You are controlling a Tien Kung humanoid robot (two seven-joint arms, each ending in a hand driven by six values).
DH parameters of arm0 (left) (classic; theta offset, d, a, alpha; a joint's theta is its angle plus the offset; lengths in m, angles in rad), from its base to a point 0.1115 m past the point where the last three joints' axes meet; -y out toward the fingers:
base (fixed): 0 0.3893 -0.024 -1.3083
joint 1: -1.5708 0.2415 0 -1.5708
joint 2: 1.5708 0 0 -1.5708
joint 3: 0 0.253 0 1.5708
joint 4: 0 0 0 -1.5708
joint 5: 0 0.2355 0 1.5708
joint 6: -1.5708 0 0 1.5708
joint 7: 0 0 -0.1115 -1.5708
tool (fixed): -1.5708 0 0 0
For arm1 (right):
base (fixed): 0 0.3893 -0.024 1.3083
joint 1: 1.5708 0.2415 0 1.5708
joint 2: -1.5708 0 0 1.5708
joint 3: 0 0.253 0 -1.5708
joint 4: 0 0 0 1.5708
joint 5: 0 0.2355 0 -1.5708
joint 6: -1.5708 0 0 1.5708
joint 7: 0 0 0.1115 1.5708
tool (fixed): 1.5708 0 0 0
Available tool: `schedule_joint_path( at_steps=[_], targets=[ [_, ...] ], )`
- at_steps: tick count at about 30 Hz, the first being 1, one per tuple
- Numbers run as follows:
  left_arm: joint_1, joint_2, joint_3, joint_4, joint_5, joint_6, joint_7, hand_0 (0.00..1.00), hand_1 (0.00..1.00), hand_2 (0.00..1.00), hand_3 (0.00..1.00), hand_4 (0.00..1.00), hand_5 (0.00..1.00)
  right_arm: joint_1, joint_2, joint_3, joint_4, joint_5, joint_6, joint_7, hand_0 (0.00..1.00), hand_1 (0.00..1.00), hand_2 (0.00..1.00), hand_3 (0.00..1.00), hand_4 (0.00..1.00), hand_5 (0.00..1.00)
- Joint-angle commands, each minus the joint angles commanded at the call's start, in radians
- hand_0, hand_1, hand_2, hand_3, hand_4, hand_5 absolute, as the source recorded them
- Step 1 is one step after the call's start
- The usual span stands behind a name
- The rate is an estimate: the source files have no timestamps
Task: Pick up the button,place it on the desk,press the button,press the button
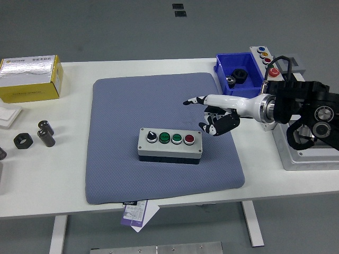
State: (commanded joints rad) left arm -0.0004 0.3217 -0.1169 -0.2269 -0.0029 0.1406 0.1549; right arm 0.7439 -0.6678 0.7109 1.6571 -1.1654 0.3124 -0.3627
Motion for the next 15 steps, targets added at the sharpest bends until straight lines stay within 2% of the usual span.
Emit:
schedule_joint_path(
  at_steps=[5, 6, 8, 11, 12, 15],
  targets=[
    [0.01, -0.004, -0.003, 0.0, 0.0, 0.0, 0.0, 0.628, 0.511, 0.502, 0.637, 0.715, 0.166, -0.173, 0.07, 0.126, -0.086, 0.066, -0.185, 0.147, 0.121, 0.267, 0.233, 0.964, 0.371, 0.002],
    [0.014, -0.005, 0.001, 0.001, -0.005, 0.0, 0.001, 0.628, 0.51, 0.502, 0.637, 0.716, 0.166, -0.209, 0.091, 0.153, -0.108, 0.092, -0.221, 0.181, 0.26, 0.483, 0.543, 0.854, 0.506, 0.029],
    [0.02, -0.007, 0.009, 0.001, -0.014, -0.001, 0.002, 0.628, 0.51, 0.502, 0.637, 0.716, 0.166, -0.285, 0.131, 0.203, -0.149, 0.149, -0.297, 0.258, 0.26, 0.483, 0.543, 0.854, 0.506, 0.029],
    [0.027, -0.011, 0.006, 0.001, -0.011, 0.0, 0.002, 0.628, 0.51, 0.502, 0.637, 0.716, 0.166, -0.379, 0.181, 0.262, -0.21, 0.244, -0.381, 0.366, 0.26, 0.483, 0.543, 0.854, 0.506, 0.029],
    [0.028, -0.012, 0.003, 0.001, -0.008, 0.0, 0.002, 0.628, 0.511, 0.504, 0.638, 0.716, 0.166, -0.412, 0.194, 0.278, -0.235, 0.281, -0.41, 0.406, 0.484, 0.621, 0.647, 0.725, 0.617, 0.178],
    [0.027, -0.014, 0.0, 0.001, -0.001, 0.0, 0.001, 0.628, 0.511, 0.504, 0.638, 0.716, 0.166, -0.485, 0.216, 0.291, -0.287, 0.372, -0.45, 0.511, 0.484, 0.621, 0.647, 0.725, 0.617, 0.178]
  ],
)
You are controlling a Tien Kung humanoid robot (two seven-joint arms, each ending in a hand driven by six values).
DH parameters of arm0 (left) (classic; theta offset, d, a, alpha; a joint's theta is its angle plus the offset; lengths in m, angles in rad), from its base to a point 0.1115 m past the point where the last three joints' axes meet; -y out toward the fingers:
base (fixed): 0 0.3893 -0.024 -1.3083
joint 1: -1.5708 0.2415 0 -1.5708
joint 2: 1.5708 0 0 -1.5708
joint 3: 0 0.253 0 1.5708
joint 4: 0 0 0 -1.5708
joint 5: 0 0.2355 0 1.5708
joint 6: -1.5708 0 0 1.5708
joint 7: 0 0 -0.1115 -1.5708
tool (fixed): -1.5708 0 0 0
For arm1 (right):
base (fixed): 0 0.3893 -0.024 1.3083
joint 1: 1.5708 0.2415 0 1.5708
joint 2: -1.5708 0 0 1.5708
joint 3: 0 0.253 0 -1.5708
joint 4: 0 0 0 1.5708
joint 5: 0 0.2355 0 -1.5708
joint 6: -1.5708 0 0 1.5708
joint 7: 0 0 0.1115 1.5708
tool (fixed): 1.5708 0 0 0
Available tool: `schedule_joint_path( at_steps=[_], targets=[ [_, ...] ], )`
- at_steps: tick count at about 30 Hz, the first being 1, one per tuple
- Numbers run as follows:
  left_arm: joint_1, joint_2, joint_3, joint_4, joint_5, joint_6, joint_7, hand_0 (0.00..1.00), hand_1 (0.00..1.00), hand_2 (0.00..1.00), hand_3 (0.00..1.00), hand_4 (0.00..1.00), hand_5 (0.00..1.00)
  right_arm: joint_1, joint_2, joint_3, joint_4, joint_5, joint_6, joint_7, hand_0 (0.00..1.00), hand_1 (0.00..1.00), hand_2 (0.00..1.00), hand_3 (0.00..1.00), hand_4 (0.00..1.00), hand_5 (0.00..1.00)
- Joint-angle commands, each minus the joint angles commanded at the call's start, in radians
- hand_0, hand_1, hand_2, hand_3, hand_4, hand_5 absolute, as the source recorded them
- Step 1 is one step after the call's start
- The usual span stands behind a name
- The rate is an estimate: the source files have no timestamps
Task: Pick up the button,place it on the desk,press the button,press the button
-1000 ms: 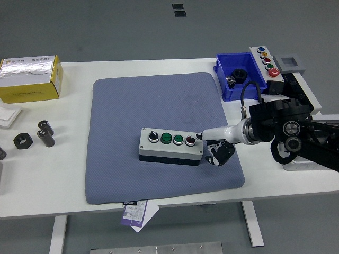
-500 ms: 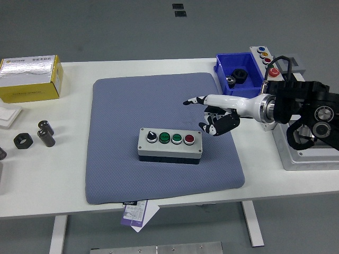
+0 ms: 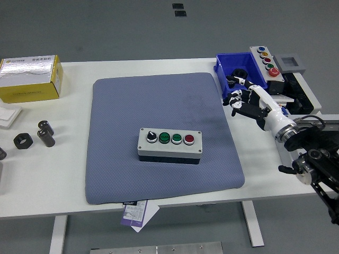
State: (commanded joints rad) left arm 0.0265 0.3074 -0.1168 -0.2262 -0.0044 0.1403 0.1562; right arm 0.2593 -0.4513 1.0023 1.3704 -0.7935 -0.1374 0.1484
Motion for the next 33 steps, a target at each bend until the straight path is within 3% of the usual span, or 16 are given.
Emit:
schedule_joint_path(
  at_steps=[2, 3, 8, 9, 14, 15, 20, 21, 33],
  targets=[
    [-0.003, 0.0, -0.005, 0.0, 0.006, 0.0, -0.001, 0.628, 0.511, 0.504, 0.638, 0.716, 0.166, -0.03, 0.007, 0.005, -0.012, 0.046, -0.001, 0.054, 0.484, 0.621, 0.647, 0.725, 0.617, 0.178],
    [-0.005, 0.001, -0.008, 0.0, 0.01, 0.0, -0.001, 0.628, 0.511, 0.505, 0.639, 0.717, 0.168, -0.04, 0.009, 0.008, -0.016, 0.075, 0.002, 0.087, 0.587, 0.653, 0.657, 0.666, 0.715, 0.368],
    [-0.01, 0.001, -0.01, 0.0, 0.013, 0.0, -0.002, 0.628, 0.511, 0.505, 0.639, 0.717, 0.168, -0.052, 0.009, 0.017, -0.026, 0.153, 0.019, 0.193, 0.587, 0.653, 0.657, 0.666, 0.715, 0.368],
    [-0.01, 0.001, -0.009, 0.0, 0.012, 0.0, -0.002, 0.629, 0.512, 0.507, 0.639, 0.718, 0.168, -0.055, 0.009, 0.02, -0.027, 0.163, 0.021, 0.21, 0.732, 0.72, 0.731, 0.683, 0.867, 0.643],
    [-0.01, 0.0, -0.006, 0.001, 0.008, 0.0, -0.002, 0.629, 0.512, 0.507, 0.639, 0.718, 0.168, -0.063, 0.011, 0.036, -0.036, 0.193, 0.028, 0.255, 0.732, 0.72, 0.731, 0.683, 0.867, 0.643],
    [-0.01, 0.0, -0.007, 0.001, 0.008, 0.0, -0.002, 0.628, 0.512, 0.507, 0.64, 0.718, 0.168, -0.063, 0.011, 0.038, -0.038, 0.197, 0.029, 0.259, 0.82, 0.758, 0.773, 0.746, 0.955, 0.887],
    [-0.014, 0.001, -0.011, 0.001, 0.012, 0.0, -0.003, 0.628, 0.512, 0.507, 0.64, 0.718, 0.168, -0.065, 0.012, 0.045, -0.048, 0.215, 0.031, 0.27, 0.82, 0.758, 0.773, 0.746, 0.955, 0.887],
    [-0.014, 0.0, -0.012, 0.001, 0.013, 0.0, -0.003, 0.628, 0.512, 0.507, 0.64, 0.718, 0.169, -0.065, 0.013, 0.045, -0.051, 0.221, 0.031, 0.272, 0.838, 0.761, 0.778, 0.747, 0.977, 0.998],
    [-0.016, 0.001, -0.014, 0.001, 0.012, -0.001, -0.003, 0.628, 0.511, 0.51, 0.642, 0.718, 0.17, -0.069, 0.02, 0.058, -0.122, 0.362, 0.063, 0.295, 0.829, 0.752, 0.766, 0.731, 0.983, 0.998]
  ],
)
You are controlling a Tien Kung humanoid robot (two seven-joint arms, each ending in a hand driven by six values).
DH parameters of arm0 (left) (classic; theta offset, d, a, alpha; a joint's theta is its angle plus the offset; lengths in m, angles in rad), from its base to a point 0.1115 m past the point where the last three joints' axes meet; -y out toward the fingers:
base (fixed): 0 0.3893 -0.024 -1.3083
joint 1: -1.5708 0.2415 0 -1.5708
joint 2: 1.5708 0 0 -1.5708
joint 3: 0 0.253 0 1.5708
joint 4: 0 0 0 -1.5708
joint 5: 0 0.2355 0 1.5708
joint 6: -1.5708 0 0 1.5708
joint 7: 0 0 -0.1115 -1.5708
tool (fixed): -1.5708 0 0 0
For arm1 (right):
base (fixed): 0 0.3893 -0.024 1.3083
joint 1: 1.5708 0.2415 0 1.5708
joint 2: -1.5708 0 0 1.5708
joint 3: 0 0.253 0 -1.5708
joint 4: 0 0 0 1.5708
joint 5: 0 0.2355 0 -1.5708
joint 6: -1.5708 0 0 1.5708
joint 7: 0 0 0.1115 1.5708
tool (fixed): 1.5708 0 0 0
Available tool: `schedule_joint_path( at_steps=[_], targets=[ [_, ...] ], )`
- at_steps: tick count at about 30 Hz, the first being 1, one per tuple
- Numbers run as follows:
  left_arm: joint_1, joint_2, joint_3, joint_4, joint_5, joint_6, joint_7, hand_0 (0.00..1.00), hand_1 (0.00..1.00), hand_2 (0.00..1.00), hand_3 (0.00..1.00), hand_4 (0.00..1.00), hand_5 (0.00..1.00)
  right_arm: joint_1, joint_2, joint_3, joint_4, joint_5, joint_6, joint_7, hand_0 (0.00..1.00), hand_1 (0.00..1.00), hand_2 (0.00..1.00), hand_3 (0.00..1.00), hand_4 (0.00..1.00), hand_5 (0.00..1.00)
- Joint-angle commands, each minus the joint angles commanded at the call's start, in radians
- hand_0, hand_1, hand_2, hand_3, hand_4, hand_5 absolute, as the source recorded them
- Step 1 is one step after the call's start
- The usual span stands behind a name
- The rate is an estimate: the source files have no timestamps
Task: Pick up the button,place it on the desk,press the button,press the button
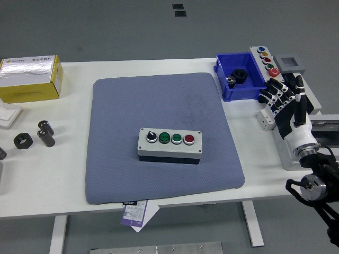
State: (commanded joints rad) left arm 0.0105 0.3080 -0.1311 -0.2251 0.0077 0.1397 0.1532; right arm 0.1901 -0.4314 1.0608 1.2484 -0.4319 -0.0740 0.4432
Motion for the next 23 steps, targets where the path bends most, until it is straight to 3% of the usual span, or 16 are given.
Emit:
schedule_joint_path(
  at_steps=[23],
  targets=[
    [0.0, -0.006, 0.011, 0.001, -0.01, -0.004, 0.005, 0.627, 0.496, 0.499, 0.643, 0.719, 0.172, 0.011, 0.015, -0.061, -0.097, 0.181, 0.065, -0.014, 0.798, 0.724, 0.74, 0.709, 0.97, 0.998]
  ],
)
